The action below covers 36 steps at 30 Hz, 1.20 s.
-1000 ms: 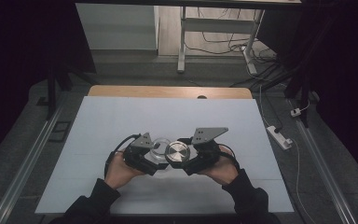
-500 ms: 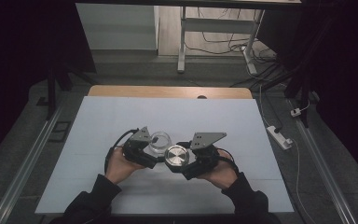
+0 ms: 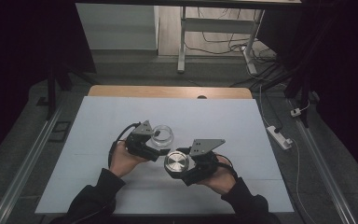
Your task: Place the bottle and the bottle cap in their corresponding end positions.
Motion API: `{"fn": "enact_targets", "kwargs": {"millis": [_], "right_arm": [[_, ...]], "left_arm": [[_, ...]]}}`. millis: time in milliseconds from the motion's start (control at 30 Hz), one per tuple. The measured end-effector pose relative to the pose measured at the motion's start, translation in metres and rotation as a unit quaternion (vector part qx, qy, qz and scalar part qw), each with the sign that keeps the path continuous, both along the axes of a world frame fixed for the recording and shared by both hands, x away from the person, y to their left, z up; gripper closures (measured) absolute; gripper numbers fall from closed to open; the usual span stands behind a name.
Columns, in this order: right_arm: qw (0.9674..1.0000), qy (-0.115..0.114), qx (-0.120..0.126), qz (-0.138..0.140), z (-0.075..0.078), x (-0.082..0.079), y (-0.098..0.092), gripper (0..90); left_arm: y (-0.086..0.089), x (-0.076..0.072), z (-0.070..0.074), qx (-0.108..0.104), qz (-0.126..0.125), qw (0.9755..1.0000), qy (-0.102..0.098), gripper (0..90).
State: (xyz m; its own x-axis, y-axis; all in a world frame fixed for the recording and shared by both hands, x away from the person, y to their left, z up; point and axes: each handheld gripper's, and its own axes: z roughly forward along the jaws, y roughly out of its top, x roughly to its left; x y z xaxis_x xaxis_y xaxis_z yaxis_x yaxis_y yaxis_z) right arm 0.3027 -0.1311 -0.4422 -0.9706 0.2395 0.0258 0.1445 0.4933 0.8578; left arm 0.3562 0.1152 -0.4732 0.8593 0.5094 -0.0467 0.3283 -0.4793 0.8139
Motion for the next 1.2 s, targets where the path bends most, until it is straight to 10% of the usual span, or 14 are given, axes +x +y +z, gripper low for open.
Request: {"fn": "enact_targets", "kwargs": {"millis": [1200], "right_arm": [[0.9994, 0.010, -0.034, -0.003, -0.056, -0.006, 0.012, 18.3]], "left_arm": [[-0.023, 0.039, -0.018, 0.002, 0.015, 0.9999, -0.008, 15.6]]}}
